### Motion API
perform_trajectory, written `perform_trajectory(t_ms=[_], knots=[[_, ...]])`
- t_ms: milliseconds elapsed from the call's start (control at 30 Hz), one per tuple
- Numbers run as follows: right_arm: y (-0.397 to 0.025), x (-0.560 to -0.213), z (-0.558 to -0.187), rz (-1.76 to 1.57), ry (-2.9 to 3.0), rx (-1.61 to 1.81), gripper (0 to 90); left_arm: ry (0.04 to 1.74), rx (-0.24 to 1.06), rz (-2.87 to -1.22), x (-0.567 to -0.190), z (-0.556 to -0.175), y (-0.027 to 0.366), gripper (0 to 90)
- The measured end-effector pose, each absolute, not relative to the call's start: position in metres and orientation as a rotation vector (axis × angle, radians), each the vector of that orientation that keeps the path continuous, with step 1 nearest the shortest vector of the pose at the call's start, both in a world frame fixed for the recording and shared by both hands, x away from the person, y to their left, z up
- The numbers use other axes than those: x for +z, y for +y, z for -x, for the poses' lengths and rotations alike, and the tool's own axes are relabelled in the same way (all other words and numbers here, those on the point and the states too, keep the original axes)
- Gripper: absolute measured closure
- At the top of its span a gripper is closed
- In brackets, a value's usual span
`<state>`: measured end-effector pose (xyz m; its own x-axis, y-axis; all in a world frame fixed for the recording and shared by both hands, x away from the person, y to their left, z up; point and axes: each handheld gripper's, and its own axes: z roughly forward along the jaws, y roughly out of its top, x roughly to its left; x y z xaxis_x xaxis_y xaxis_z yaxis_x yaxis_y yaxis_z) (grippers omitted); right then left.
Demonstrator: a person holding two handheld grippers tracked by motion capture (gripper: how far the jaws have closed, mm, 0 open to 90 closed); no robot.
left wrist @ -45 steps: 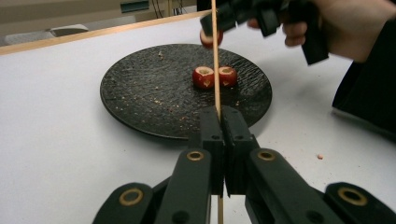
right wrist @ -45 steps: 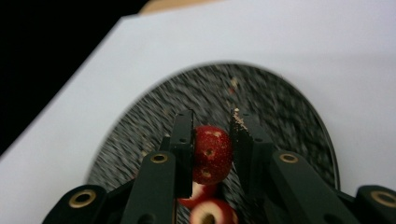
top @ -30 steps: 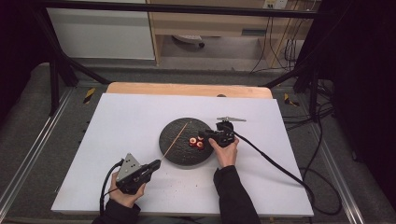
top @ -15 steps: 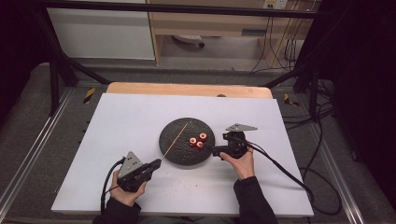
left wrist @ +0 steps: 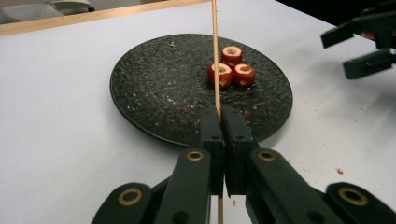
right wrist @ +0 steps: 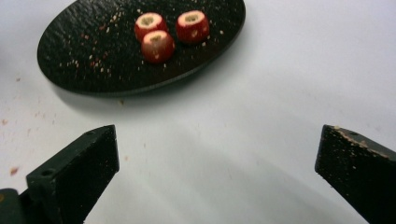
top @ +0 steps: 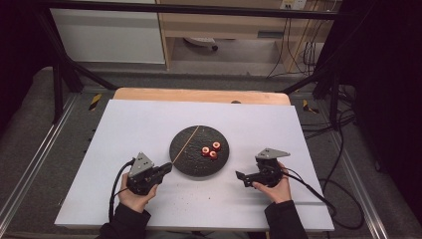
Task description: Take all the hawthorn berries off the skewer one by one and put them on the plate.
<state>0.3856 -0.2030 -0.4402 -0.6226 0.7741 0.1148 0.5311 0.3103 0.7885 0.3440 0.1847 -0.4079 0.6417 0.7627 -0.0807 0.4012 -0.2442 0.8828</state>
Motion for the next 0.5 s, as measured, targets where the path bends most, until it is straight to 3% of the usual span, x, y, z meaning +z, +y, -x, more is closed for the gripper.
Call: perform_trajectory(t_ms=[500], knots=[[-0.234,-0.452,-0.365,-1.206,2.278,1.218,0.9,0.949,0.448,-1.935,-0.395,-0.380,0.150,88.1]])
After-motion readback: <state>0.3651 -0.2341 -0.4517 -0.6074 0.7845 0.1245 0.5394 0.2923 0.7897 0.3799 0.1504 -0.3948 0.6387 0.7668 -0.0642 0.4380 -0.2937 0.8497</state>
